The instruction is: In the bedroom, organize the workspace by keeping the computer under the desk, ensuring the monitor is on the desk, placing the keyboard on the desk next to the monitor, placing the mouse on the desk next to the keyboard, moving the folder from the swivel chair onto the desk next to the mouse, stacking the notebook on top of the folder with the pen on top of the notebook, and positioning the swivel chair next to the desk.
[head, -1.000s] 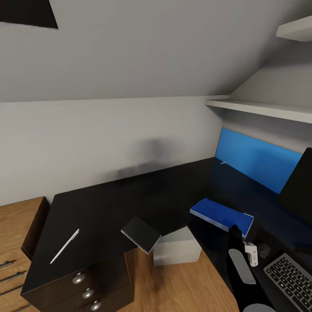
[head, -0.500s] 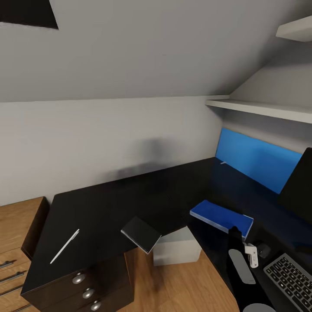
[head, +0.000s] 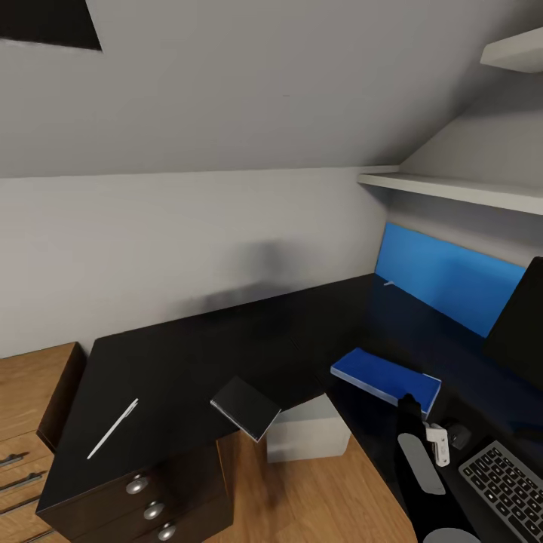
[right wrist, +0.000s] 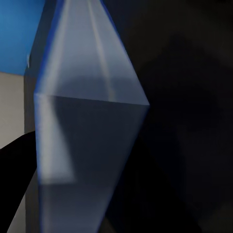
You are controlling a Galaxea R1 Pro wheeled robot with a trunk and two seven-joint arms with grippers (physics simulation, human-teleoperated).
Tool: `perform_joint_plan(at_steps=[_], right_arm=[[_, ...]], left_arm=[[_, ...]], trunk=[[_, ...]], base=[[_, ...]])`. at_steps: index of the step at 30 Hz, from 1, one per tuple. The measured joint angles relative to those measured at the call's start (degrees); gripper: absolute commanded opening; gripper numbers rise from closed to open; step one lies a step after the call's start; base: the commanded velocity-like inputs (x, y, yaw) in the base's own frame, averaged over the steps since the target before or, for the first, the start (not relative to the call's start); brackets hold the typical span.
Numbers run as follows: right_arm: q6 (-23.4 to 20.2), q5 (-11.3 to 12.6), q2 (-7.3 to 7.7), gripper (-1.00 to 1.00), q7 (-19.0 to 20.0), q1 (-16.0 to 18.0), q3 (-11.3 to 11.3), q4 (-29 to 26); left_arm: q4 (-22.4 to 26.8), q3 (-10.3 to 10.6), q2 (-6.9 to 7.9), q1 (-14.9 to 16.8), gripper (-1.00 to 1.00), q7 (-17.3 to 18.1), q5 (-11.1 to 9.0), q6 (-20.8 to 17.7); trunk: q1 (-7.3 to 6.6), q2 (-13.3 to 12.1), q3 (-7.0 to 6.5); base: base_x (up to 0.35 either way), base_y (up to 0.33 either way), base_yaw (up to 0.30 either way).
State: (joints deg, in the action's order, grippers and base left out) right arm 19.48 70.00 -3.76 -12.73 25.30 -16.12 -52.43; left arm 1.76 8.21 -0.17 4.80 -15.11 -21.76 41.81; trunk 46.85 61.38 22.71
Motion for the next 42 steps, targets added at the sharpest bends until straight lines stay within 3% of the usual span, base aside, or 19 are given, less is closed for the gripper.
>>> perform_joint_plan(at_steps=[29, 30, 31, 42], right_arm=[[0.01, -0.43, 0.08, -1.00, 0.00, 0.00, -0.02, 0.00], [0.01, -0.42, 0.08, 1.00, 0.00, 0.00, -0.02, 0.00], [0.28, 0.56, 0.09, 1.00, 0.02, -0.03, -0.08, 0.97], [0.26, 0.52, 0.10, 1.00, 0.09, -0.02, -0.02, 0.97]], left_arm=[[0.00, 0.00, 0.09, 0.00, 1.00, -0.07, -0.08, 0.24], [0.00, 0.00, 0.07, 0.00, 1.00, -0.07, -0.08, 0.24], [0.01, 0.00, 0.08, 0.00, 1.00, -0.07, -0.09, 0.25], [0.01, 0.00, 0.05, 0.00, 1.00, -0.08, -0.08, 0.19]], trunk=[[0.00, 0.00, 0.00], [0.00, 0.00, 0.00], [0.00, -0.01, 0.01], [0.00, -0.01, 0.00]], base=[[-0.017, -0.018, 0.000], [0.000, 0.000, 0.000], [0.000, 0.000, 0.000], [0.000, 0.000, 0.000]])
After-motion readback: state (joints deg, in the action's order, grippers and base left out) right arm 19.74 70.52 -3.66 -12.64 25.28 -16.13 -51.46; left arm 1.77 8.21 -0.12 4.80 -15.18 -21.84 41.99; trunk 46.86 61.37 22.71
